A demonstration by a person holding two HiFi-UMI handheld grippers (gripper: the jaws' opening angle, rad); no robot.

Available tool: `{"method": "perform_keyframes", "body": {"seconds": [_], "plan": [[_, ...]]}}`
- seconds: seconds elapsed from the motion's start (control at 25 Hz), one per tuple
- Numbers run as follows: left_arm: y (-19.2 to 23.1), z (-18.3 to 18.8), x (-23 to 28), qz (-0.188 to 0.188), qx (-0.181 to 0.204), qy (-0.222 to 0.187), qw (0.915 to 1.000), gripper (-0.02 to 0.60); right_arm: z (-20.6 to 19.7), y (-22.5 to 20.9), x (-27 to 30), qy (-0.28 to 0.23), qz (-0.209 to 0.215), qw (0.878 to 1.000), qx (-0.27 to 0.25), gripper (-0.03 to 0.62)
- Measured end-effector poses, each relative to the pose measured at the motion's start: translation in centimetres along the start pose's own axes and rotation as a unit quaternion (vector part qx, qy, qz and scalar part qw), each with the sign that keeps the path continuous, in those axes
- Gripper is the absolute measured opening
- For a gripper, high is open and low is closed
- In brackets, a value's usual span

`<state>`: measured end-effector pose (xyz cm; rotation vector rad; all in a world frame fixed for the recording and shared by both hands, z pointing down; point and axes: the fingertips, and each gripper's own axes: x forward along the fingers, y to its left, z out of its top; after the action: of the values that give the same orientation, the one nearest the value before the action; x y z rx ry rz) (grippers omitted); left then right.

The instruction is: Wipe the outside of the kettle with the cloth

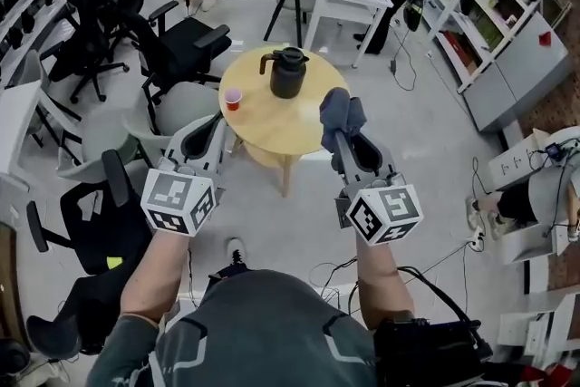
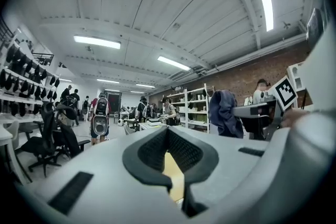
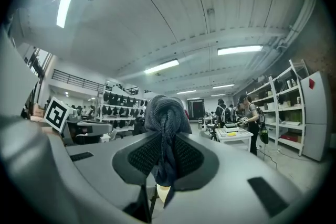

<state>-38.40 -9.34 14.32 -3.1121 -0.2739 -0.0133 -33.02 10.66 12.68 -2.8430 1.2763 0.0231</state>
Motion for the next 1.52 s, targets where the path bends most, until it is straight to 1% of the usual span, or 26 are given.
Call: {"method": "perform_keyframes", "body": {"seconds": [0.16,0.36,0.52,0.76,0.96,1.12,1.16,1.28,1.4,1.52], "plan": [[3.7,-0.4,2.9,-0.017,-0.006,0.003,0.9998,0.009,-0.1,0.4,4.7,0.008,-0.008,1.000,-0.003,0.084],[7.2,-1.8,5.5,-0.037,-0.013,0.010,0.9992,0.009,-0.7,0.4,8.9,0.012,-0.031,0.999,-0.001,0.084],[9.0,-2.3,7.4,-0.049,-0.015,0.009,0.9987,0.009,-1.1,0.2,11.6,0.018,-0.040,0.999,-0.002,0.084],[10.8,-3.8,10.1,-0.046,-0.027,0.021,0.9983,0.009,-2.4,-0.9,14.9,0.034,-0.038,0.999,0.003,0.084],[11.6,-4.8,13.0,-0.026,-0.030,0.032,0.9987,0.009,-3.0,-3.2,17.8,0.036,-0.017,0.999,0.005,0.084],[11.4,-3.6,15.1,-0.008,-0.049,0.030,0.9983,0.009,-3.5,-5.4,20.0,0.037,0.008,0.999,0.010,0.084],[11.1,-3.1,15.6,-0.007,-0.047,0.026,0.9986,0.009,-3.7,-6.0,20.4,0.037,0.014,0.999,0.011,0.084],[10.9,-2.6,18.1,0.011,-0.018,0.025,0.9995,0.009,-4.0,-7.7,22.0,0.037,0.035,0.999,0.014,0.084],[10.9,-3.6,20.8,0.026,-0.034,0.037,0.9984,0.009,-4.5,-9.5,23.5,0.040,0.058,0.997,0.026,0.084],[10.2,-4.5,23.5,0.027,-0.033,0.048,0.9979,0.009,-4.7,-11.6,24.8,0.035,0.067,0.997,0.026,0.084]]}}
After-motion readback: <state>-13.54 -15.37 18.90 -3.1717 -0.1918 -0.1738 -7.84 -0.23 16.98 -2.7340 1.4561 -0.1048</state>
